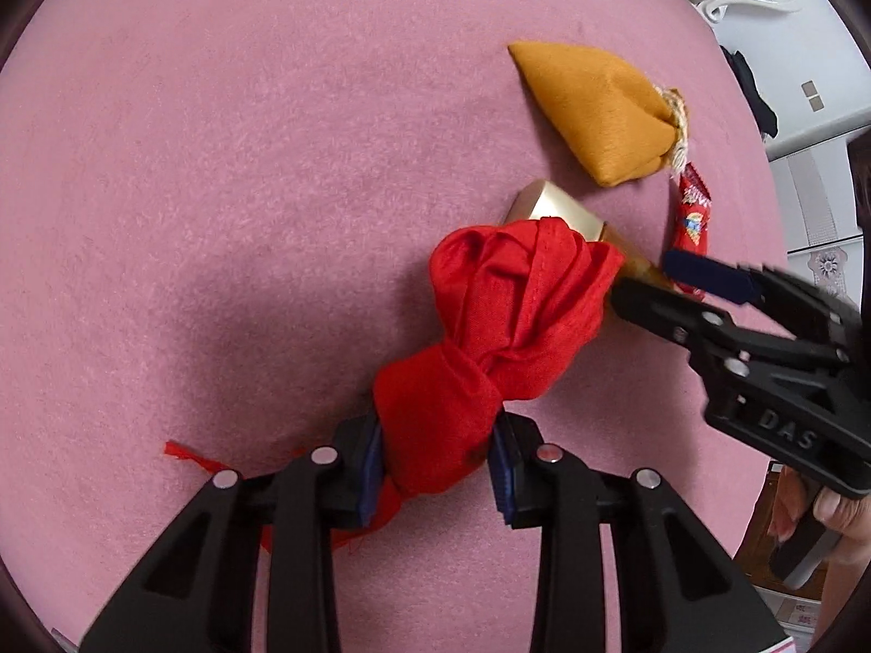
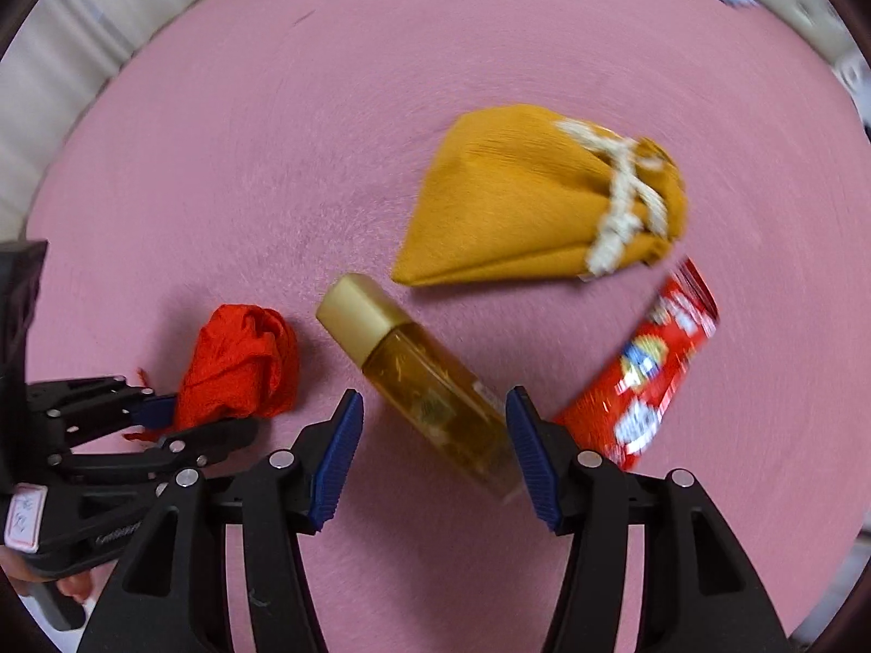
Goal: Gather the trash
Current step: 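Grasp the gold L'Oreal bottle with the right tool while the left holds the scarf, then carry the scarf and bottle over the yellow bin and open both tools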
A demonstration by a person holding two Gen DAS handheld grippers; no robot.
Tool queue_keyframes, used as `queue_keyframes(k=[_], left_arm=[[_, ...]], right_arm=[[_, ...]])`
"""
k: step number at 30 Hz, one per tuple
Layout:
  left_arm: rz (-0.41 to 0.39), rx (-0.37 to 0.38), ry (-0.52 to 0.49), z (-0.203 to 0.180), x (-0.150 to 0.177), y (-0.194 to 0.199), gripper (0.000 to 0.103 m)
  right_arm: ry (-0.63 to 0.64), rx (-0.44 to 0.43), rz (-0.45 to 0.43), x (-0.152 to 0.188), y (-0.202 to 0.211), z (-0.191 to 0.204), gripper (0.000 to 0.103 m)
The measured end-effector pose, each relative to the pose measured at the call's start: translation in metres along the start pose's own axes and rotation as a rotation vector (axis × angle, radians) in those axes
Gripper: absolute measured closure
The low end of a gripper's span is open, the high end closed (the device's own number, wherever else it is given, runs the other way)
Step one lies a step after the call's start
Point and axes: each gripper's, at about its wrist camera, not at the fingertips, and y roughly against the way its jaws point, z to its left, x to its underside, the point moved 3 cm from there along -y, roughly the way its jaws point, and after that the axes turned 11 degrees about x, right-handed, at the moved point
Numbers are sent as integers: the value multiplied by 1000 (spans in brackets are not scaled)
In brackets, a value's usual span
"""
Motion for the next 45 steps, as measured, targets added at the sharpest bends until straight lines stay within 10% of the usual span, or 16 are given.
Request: queue_keyframes(k=[14, 28, 45], left_arm=[[-1, -21, -3, -17, -4, -21, 71], [94, 3, -32, -59, 125, -26, 71], [278, 49, -257, -178, 284, -26, 71]], right_arm=[[-118, -11, 45, 10, -22, 2, 67], [-490, -152, 145, 188, 17, -7, 70], [-799, -126, 140, 385, 111, -5, 73]])
